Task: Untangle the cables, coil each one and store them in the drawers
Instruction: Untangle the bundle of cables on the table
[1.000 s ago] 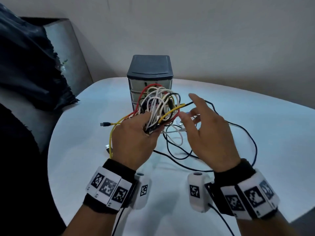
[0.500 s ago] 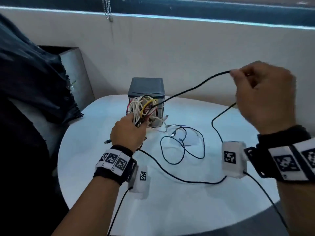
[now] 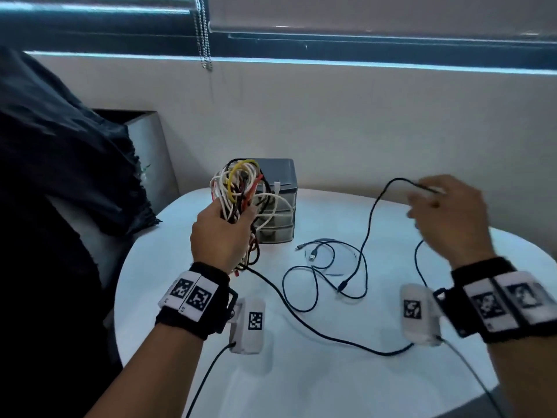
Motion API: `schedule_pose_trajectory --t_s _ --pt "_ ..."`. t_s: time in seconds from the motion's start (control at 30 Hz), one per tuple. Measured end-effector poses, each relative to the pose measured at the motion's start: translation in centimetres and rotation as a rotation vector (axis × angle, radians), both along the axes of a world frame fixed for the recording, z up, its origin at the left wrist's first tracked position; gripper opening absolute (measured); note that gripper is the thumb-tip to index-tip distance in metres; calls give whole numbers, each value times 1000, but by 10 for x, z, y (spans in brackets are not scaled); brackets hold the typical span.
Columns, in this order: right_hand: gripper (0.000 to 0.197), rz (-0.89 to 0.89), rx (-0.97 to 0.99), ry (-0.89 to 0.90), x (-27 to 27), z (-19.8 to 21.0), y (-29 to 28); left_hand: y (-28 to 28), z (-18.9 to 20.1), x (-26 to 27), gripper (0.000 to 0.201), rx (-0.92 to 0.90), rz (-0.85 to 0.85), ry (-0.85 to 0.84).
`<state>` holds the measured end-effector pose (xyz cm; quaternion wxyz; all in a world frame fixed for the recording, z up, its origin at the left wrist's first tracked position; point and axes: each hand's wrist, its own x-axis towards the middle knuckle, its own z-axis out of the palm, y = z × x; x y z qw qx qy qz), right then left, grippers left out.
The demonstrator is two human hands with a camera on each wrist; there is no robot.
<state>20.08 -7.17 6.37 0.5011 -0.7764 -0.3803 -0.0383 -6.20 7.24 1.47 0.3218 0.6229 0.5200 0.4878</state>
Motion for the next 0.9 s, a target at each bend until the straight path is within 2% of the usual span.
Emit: schedule_pose_trajectory --t_s 0.07,0.1,0.17,0.2,0.27,0.37,0.47,0.6,0.67,0.77,0.9 --pt "15 169 0 -2 -44 -10 7 -2 3 7 21 31 -18 -38" --pt "23 293 -75 34 -68 -15 9 -2 5 10 20 36 -24 -69" --pt "48 535 -396 110 -112 -23 17 2 4 17 21 23 -24 -140" --pt "53 628 -546 148 -125 -30 23 4 3 19 21 4 -25 -173" --pt "44 719 -638 194 -137 -42 35 8 0 20 20 -40 -32 -229" --pt "32 731 -451 133 -132 -39 42 12 -4 13 19 -73 -53 -262" --pt "32 621 -201 157 -116 -24 44 12 -4 7 17 -85 -84 -282" --pt "32 538 40 66 -100 -11 41 14 3 10 15 -118 -140 -351" --pt "29 625 10 15 -104 -14 35 17 4 14 12 -111 -144 -345" --pt "25 816 -146 -61 -113 -15 21 18 2 14 14 -135 -105 -370" --pt "20 900 -110 -42 -119 -11 -1 17 4 9 13 -395 -105 -639"
